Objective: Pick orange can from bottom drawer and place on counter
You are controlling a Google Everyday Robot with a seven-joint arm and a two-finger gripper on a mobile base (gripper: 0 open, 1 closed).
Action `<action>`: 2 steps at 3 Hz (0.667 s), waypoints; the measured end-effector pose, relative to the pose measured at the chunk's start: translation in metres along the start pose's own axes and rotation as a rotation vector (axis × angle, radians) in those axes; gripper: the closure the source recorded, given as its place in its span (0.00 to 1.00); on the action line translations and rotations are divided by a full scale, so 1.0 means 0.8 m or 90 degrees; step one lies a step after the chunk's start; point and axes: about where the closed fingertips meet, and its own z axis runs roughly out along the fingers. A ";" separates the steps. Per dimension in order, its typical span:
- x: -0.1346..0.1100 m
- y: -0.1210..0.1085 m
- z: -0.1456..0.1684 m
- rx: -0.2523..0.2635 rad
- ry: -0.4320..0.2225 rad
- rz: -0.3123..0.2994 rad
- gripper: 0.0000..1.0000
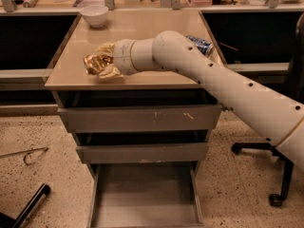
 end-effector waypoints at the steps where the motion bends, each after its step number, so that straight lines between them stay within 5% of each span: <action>1: 0.017 0.014 0.030 -0.043 -0.011 0.038 1.00; 2: 0.027 0.022 0.052 -0.078 -0.006 0.058 1.00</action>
Offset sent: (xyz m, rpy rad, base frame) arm 0.0389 0.0278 -0.0531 -0.0777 0.2110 0.0259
